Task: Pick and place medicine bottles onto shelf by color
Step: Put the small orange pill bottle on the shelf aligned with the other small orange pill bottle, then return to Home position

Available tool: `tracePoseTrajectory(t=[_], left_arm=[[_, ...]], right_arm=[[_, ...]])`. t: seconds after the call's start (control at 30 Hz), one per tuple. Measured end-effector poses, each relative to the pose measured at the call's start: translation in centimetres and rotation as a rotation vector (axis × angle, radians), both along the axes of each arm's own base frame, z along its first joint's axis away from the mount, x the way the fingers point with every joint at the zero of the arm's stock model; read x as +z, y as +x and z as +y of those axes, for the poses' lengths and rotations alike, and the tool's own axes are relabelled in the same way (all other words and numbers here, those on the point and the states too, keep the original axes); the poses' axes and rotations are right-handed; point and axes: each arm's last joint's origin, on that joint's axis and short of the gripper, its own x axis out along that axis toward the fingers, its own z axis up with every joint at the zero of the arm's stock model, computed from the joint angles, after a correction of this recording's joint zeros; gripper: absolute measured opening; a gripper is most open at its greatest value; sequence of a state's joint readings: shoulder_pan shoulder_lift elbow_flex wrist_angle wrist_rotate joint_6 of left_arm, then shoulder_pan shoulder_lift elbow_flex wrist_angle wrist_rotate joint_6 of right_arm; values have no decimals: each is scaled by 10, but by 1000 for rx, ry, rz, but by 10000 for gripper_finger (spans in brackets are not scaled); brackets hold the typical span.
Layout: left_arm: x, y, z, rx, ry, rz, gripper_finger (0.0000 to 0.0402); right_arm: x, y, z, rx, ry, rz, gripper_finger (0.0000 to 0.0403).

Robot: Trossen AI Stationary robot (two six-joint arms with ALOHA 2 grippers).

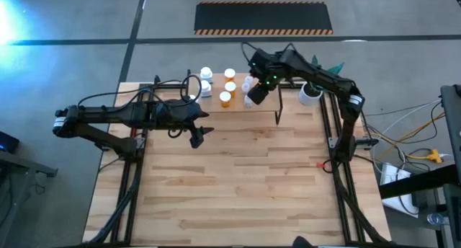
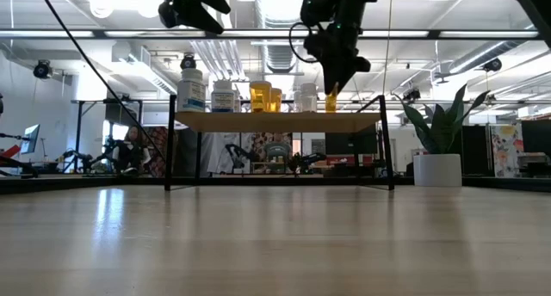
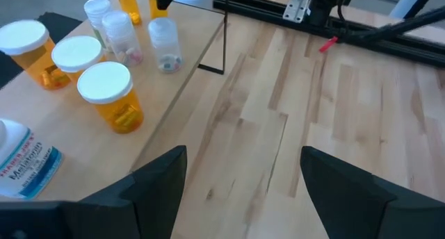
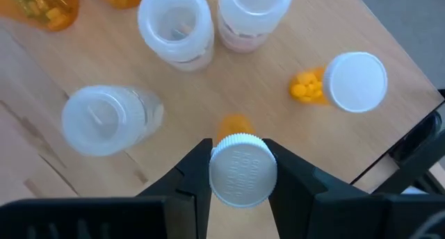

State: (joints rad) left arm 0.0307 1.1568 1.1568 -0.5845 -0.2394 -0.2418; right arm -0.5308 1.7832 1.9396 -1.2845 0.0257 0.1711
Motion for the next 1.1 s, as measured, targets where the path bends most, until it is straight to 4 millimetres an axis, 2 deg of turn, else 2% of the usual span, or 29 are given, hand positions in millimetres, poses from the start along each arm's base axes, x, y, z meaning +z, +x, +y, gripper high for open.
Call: tracePoseTrajectory(t=[0.4,0.57,0.77,0.9,1.1], left_arm=[[0,0,0,8,-12,-4,265],[0,0,0,8,-11,-4,265],[0,0,0,7,-11,-5,265],[1,0,0,7,-11,-6,265],[11,-7,0,22,-1,-46,265]], right_arm=[[-11,-3,1,20,-5,68,110],[-11,-3,0,20,-14,68,145],[-2,-6,3,50,-32,52,204],[14,-16,9,74,-55,20,233],[61,-52,29,169,-142,-100,244]])
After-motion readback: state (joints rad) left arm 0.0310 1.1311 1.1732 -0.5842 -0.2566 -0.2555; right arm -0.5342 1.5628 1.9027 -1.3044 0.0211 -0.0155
